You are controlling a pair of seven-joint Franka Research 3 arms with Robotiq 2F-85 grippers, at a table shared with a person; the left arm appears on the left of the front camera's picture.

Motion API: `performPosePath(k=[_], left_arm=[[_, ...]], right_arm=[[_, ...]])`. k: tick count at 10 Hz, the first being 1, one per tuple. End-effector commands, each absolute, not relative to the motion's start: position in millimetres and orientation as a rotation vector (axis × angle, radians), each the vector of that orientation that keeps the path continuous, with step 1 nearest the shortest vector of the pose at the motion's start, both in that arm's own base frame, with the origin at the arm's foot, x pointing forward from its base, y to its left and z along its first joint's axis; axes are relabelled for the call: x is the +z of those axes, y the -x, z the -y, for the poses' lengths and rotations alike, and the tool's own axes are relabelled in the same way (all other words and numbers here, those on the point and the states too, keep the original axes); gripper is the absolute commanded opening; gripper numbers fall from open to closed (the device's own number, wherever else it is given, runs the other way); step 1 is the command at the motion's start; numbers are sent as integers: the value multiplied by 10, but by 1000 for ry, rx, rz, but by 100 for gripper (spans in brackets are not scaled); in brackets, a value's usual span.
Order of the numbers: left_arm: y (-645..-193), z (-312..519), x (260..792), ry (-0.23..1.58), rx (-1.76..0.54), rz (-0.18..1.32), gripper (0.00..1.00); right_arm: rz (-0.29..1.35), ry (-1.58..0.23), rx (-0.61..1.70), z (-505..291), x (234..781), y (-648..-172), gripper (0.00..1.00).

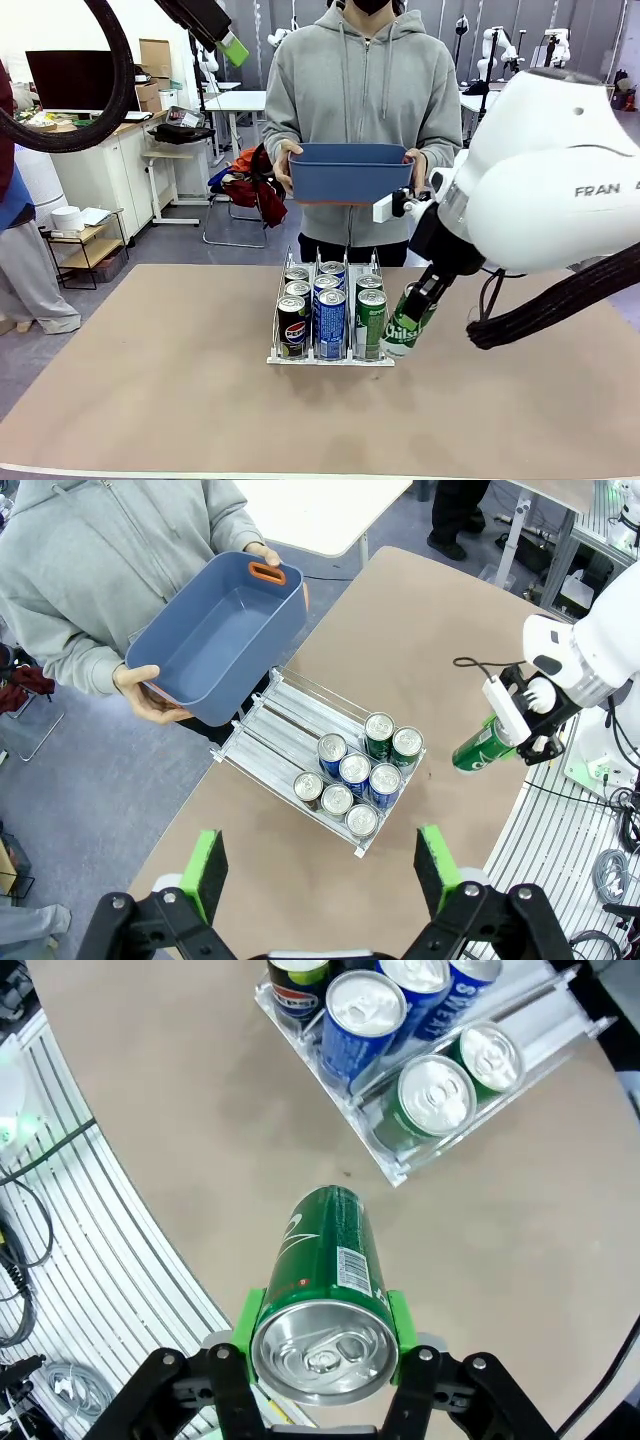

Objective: Fill the beverage cans into the dispenser.
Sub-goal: Place the picked Sprite in the line of the Automatic Can Dispenser with the same cans.

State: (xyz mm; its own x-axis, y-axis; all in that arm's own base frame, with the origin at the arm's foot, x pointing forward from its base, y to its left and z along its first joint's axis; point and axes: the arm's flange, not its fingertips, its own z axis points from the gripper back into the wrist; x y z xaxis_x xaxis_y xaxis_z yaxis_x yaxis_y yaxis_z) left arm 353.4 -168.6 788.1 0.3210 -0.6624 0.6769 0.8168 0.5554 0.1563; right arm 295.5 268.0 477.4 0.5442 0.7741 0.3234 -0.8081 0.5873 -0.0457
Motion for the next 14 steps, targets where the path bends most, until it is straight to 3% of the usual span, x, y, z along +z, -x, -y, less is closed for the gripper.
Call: performPosePath(k=[1, 5, 10, 14], left_arm=[[-3532, 1659, 7866, 245, -985, 767, 100], [-3532, 1659, 7866, 245, -985, 767, 100], [-3532, 1659, 7866, 245, -985, 767, 100], [-3532, 1659, 7866, 245, -985, 767, 100]], right_arm=[[371, -153, 994, -2757, 4679, -2989, 58], [444, -101, 1021, -2844, 4509, -3101, 58], [380, -67, 1035, -2808, 4472, -3104, 58], [425, -81, 1021, -2782, 4367, -3305, 58]])
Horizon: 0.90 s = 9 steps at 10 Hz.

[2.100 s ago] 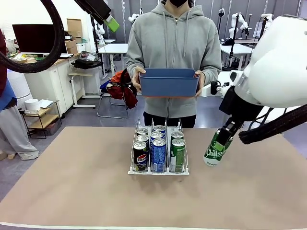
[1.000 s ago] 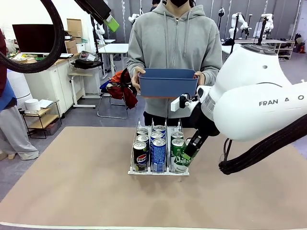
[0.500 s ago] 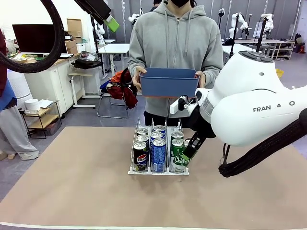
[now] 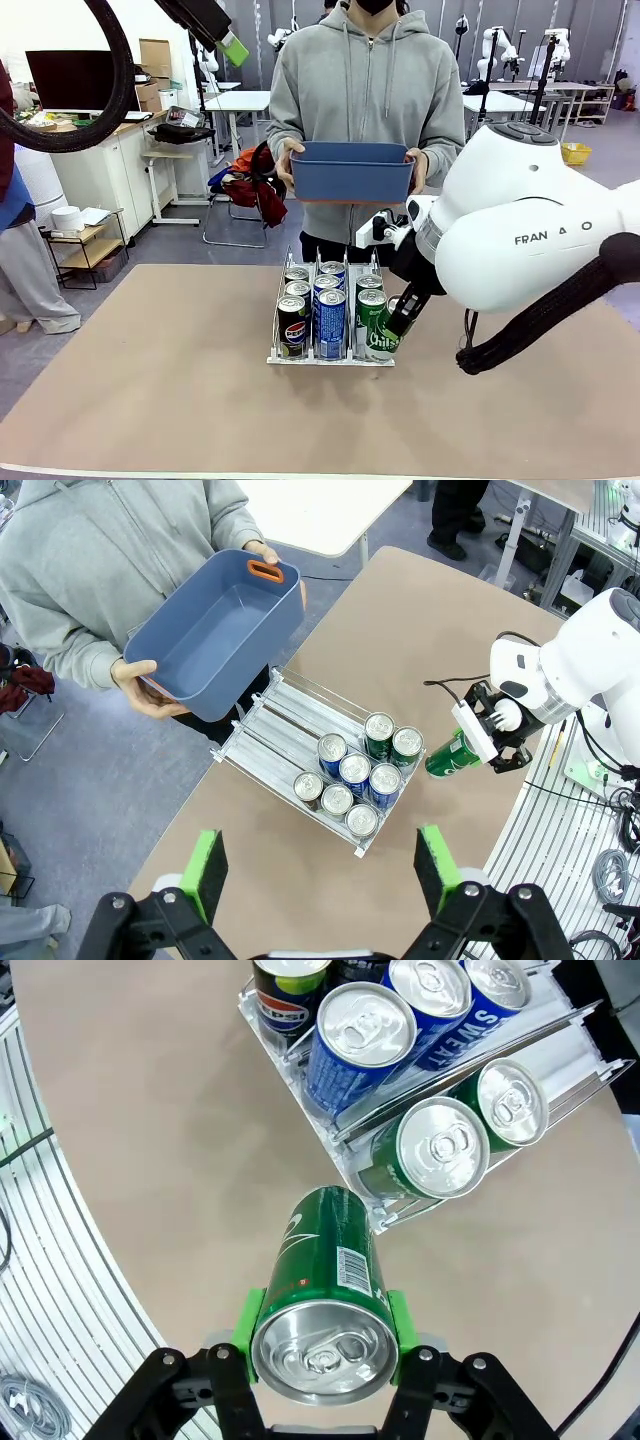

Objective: Fill the beverage cans into the dispenser.
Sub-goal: Place the picked Sprite in the line of the Automatic Can Dispenser with the same cans.

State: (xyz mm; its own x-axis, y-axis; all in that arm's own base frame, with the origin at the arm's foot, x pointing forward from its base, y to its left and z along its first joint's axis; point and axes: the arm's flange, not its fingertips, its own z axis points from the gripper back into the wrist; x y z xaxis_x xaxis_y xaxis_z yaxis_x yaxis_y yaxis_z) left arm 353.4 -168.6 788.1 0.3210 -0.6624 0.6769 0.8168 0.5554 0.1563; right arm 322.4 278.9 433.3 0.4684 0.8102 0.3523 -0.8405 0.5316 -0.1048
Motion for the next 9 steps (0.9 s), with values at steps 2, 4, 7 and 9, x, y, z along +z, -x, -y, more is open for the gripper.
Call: performPosePath(k=[2, 4, 7, 9], left_arm=[[-3532, 1659, 7866, 245, -985, 767, 100], [-3532, 1659, 7866, 245, -985, 767, 100], [-3532, 1659, 7866, 245, -985, 767, 100], [-3532, 1659, 7866, 245, -985, 767, 100]], right_arm=[[465, -85, 991, -2806, 4323, -3376, 58], [518, -103, 970, -2810, 4337, -3517, 58], [538, -84, 967, -2852, 4293, -3680, 58], [546, -82, 961, -2903, 4274, -3764, 58]])
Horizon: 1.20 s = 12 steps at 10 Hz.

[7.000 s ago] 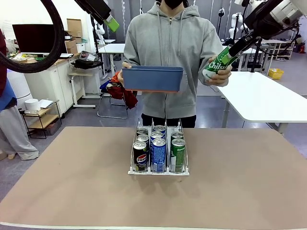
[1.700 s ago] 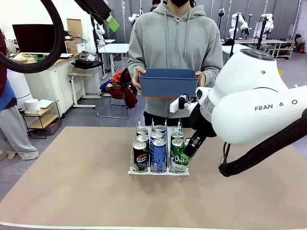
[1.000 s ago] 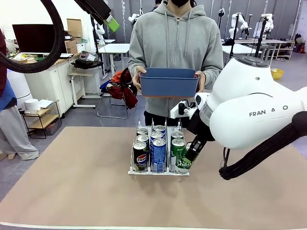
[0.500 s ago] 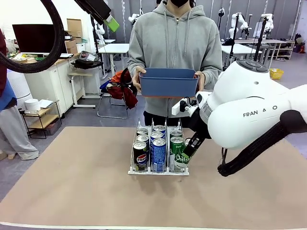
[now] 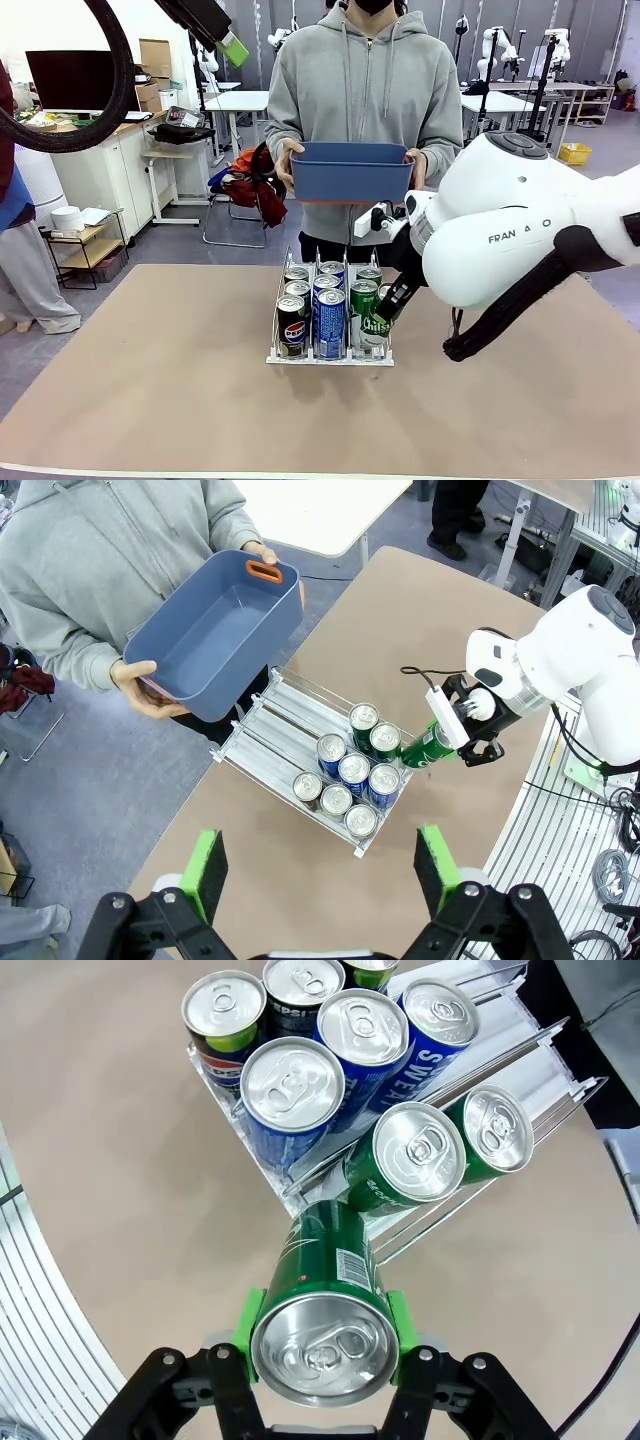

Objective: Fill the beverage cans into the dispenser.
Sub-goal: Place the picked Sprite in the line of the Automatic Can Dispenser with the same cans.

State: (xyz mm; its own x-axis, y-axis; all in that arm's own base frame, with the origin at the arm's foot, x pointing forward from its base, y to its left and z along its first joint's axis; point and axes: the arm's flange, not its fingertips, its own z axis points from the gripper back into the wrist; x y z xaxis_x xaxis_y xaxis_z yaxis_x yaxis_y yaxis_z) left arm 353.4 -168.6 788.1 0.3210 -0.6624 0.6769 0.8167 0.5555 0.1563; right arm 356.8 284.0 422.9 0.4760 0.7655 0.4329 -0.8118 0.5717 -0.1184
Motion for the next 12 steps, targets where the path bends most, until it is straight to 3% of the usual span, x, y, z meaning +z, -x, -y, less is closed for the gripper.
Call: performPosePath(k=[1, 5, 8, 12], left_arm=[[-3532, 1659, 7866, 245, -985, 767, 100], [-3532, 1659, 7866, 245, -985, 767, 100], [-3532, 1659, 7866, 245, -985, 767, 100], [-3532, 1659, 7866, 245, -985, 767, 100]], right_arm=[[546, -76, 955, -2906, 4268, -3830, 58], [508, -82, 943, -3012, 4136, -4028, 58], [358, -133, 939, -3077, 4025, -4156, 58], [289, -128, 932, -3083, 3982, -4159, 58]])
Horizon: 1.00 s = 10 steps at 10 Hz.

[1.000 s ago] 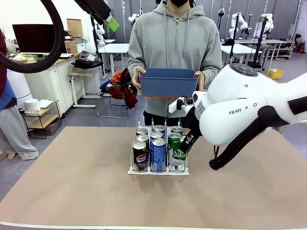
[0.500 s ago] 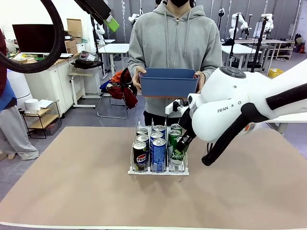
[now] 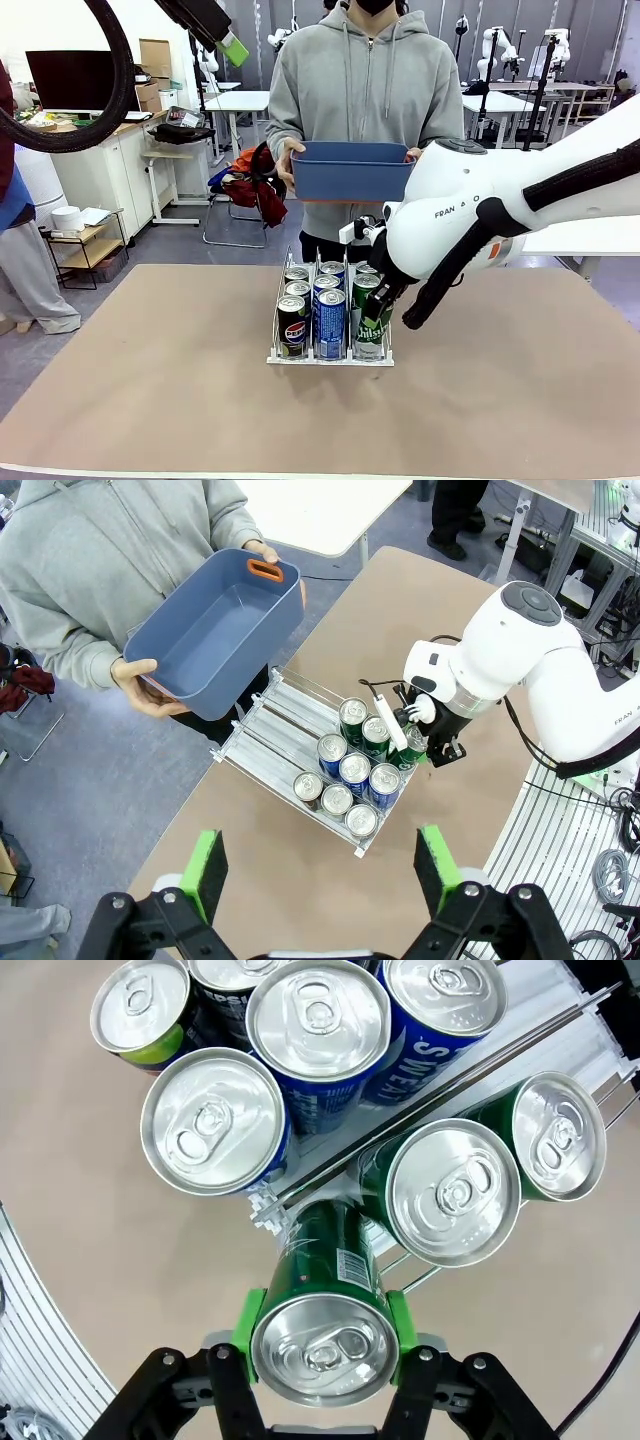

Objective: Fill the beverage cans into the dispenser.
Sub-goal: Place the picked Sprite in the line of the Automatic Can Dispenser with the same cans.

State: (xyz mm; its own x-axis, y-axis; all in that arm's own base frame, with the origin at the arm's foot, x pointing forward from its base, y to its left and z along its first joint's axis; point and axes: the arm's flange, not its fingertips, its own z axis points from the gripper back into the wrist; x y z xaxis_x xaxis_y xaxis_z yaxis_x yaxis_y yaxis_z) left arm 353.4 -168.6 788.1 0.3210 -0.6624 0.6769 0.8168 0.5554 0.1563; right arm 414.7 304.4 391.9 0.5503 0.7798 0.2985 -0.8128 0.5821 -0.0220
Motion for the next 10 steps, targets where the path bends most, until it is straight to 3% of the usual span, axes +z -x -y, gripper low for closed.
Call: performPosePath(k=[1, 6, 7, 8, 9, 10], left_arm=[[-3532, 1659, 7866, 245, -985, 767, 100], [-3532, 1659, 7866, 245, -985, 767, 100], [-3532, 1659, 7866, 245, -985, 767, 100], [-3532, 1659, 7866, 245, -985, 767, 100], [-3532, 1659, 7866, 245, -985, 767, 100], [-3532, 1659, 7866, 245, -985, 767, 100]], right_arm=[[279, -126, 937, -3073, 3980, -4164, 58], [253, -126, 941, -3097, 3956, -4156, 58], [241, -130, 949, -3092, 3981, -4140, 76], [257, -141, 948, -3087, 4037, -4106, 77], [279, -145, 942, -3100, 4091, -4057, 95], [289, -148, 947, -3088, 4144, -4027, 78]])
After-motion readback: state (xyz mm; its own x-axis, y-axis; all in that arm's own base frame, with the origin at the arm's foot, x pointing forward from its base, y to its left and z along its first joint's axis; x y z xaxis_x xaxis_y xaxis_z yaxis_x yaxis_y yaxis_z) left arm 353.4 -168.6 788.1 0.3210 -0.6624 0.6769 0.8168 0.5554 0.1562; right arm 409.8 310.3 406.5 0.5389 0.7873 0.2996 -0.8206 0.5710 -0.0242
